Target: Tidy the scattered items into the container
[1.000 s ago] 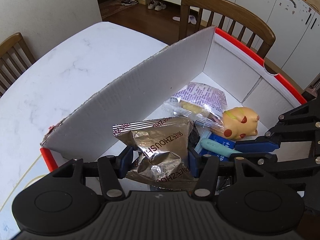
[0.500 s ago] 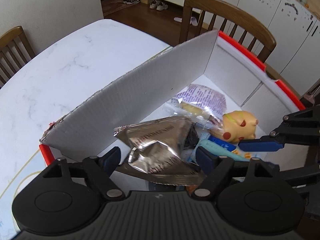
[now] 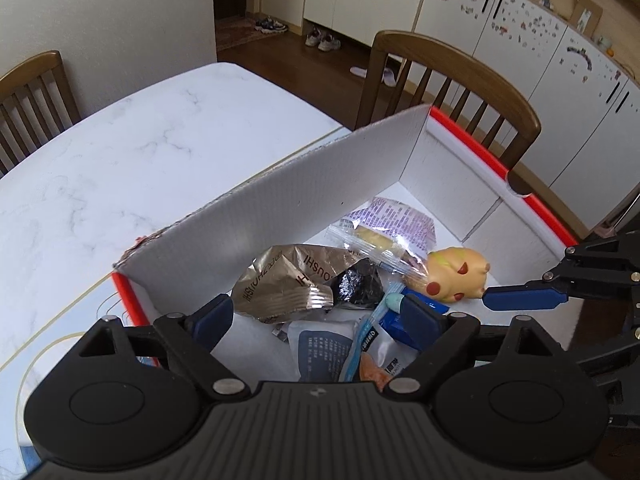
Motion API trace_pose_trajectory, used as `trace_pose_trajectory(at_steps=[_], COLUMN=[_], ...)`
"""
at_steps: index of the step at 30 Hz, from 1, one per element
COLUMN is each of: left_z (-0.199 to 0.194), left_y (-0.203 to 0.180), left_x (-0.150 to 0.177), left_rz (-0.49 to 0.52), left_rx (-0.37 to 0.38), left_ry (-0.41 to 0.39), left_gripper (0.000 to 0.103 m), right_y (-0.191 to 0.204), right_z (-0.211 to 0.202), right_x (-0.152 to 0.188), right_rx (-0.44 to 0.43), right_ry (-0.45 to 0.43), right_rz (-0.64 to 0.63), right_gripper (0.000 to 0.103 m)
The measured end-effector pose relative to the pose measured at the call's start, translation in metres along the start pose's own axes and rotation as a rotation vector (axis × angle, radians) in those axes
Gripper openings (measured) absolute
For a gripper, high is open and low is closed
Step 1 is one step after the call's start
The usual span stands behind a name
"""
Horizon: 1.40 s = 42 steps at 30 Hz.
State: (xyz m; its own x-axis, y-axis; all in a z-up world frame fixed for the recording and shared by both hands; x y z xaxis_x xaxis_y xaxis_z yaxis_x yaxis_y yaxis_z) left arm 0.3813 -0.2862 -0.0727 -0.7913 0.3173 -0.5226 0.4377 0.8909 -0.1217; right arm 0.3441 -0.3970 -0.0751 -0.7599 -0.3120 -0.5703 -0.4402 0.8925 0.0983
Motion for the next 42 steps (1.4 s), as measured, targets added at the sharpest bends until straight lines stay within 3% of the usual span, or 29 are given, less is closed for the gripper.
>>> trace_pose_trajectory(at_steps=[10, 24, 33, 37, 42], left_z=[-0.045, -0.100, -0.116, -0.124, -0.131], left_y=[0.000, -0.015, -0.022, -0.023, -0.022], left_x=[0.016, 0.046, 0.067, 0.077, 0.087], left_rz=[-0.045, -0.043, -0.040, -0.046, -0.062], left_rx=[0.012, 0.032, -0.005, -0.006, -0.007], left_ry=[-0.129, -0.230, -0.249, -0.267, -0.284], left_gripper=[0.091, 0.091, 0.091, 0.103, 0.103], right_y=[0.006, 0.015, 0.023, 0.029, 0.036], right_z=[-0.024, -0.058, -0.074, -0.080, -0.085], right_x=[0.000, 0.009, 0.015, 0.020, 0.025], right_rx=[0.000, 0.017, 0.032, 0.028, 0.031], right_ry=[-0.073, -0.167, -0.228, -0.266, -0.299], right_rz=[0.019, 0.061, 0.082, 0.091, 0.095], right_gripper=[0.041, 0.053, 0.065, 0.075, 0.084])
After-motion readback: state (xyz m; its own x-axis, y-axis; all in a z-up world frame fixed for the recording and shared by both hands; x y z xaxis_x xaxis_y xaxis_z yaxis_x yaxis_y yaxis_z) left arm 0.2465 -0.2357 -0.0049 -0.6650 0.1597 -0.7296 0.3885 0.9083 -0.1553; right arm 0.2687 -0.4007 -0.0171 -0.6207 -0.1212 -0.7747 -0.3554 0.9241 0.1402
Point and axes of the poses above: each gripper's, at about its wrist camera, not at the fingertips, and z roughly the way its jaws point, y to its left, x to its underside, the point moved 2 cm from there along z, roughly the way its jaws point, and after that the axes turned 2 degrees about -z, right-handed, at the moved point
